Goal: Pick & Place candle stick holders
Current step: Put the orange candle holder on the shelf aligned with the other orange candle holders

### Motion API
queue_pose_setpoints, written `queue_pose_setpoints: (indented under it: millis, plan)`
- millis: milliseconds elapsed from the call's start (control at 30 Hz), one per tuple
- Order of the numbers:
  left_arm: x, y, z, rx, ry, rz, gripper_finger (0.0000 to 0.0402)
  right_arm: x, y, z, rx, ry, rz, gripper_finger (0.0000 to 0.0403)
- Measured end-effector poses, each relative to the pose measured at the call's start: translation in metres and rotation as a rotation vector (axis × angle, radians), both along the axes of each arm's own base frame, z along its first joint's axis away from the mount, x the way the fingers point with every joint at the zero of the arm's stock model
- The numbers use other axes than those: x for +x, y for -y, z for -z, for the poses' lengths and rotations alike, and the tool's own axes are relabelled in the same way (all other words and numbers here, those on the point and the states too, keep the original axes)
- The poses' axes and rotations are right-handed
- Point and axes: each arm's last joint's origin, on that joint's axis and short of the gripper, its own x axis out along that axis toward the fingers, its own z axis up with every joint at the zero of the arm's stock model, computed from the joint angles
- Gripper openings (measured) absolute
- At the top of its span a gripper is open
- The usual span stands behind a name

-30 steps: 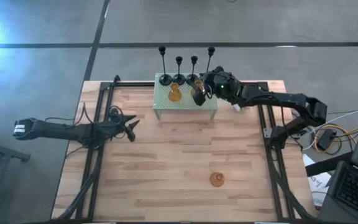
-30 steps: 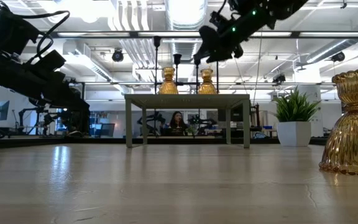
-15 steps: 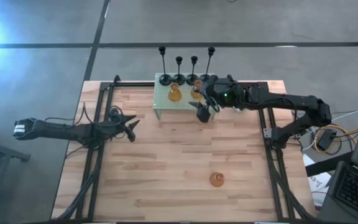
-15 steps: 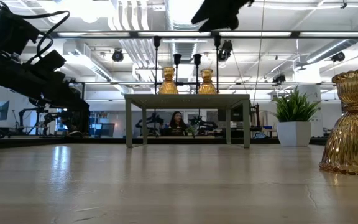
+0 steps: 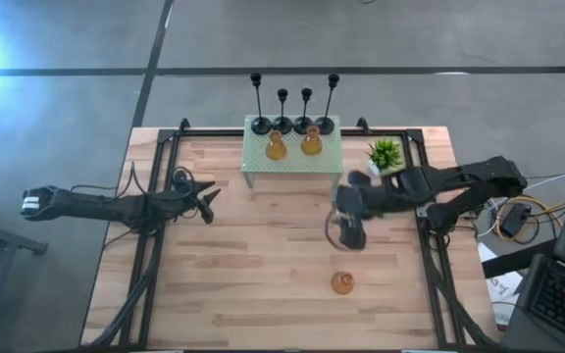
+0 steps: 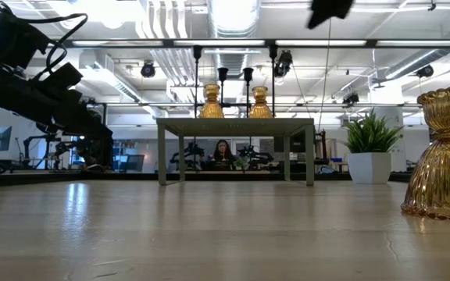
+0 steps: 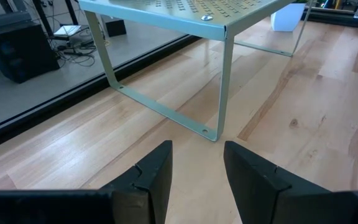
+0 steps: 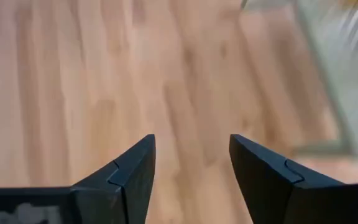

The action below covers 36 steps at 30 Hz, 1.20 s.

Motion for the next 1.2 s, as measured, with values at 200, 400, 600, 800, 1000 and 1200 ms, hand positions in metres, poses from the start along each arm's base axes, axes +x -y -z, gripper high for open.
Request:
queue_pose_setpoints:
  millis: [200, 400, 600, 800, 1000, 1200]
  plan:
    - [0.0, 0.0, 0.0, 0.0, 0.0, 0.0, 0.0149, -0.024, -0.042, 0.011, 0.056, -0.139, -0.001, 0.0186]
    - [0.0, 0.0, 0.0, 0.0, 0.0, 0.0, 0.0149, -0.05, -0.083, 0.027, 0.07, -0.182, -0.014, 0.0185]
    - [0.0, 0.0, 0.0, 0.0, 0.0, 0.0, 0.0149, -0.089, -0.129, 0.055, 0.014, -0.164, -0.042, 0.0185]
    - [0.0, 0.0, 0.0, 0.0, 0.0, 0.0, 0.0149, -0.122, -0.157, 0.089, -0.008, -0.028, -0.038, 0.0185]
    - [0.0, 0.0, 0.0, 0.0, 0.0, 0.0, 0.0149, -0.136, -0.16, 0.136, 0.047, 0.013, 0.009, 0.0185]
    - [0.0, 0.0, 0.0, 0.0, 0.0, 0.0, 0.0149, -0.136, -0.157, 0.172, 0.092, 0.17, 0.014, 0.0183]
